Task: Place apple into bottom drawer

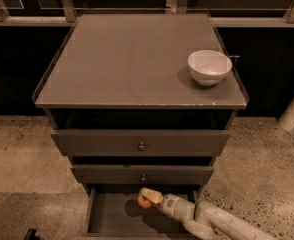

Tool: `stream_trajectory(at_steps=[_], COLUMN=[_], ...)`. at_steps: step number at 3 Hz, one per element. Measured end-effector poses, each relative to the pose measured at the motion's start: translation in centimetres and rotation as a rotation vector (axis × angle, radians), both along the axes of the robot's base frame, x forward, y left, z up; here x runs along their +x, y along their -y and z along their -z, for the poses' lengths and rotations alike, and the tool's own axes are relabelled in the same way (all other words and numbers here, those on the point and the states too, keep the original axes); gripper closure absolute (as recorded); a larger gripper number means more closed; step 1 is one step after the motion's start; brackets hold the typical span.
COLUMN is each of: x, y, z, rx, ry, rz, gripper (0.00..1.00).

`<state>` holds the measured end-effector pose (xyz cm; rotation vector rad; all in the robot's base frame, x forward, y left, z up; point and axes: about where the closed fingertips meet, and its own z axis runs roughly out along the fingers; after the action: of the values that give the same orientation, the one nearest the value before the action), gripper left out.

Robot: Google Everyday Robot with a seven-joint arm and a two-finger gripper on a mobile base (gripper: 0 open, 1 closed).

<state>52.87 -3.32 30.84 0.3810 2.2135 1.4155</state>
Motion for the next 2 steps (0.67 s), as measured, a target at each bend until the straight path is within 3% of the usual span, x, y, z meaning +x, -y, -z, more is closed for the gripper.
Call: stream_trajectory(at_steps=[2], x=[0.8], y=[1.5], z=[3.8], rx=[0.004], ry=[-0.056], rz=[0.108], gripper=[1.0])
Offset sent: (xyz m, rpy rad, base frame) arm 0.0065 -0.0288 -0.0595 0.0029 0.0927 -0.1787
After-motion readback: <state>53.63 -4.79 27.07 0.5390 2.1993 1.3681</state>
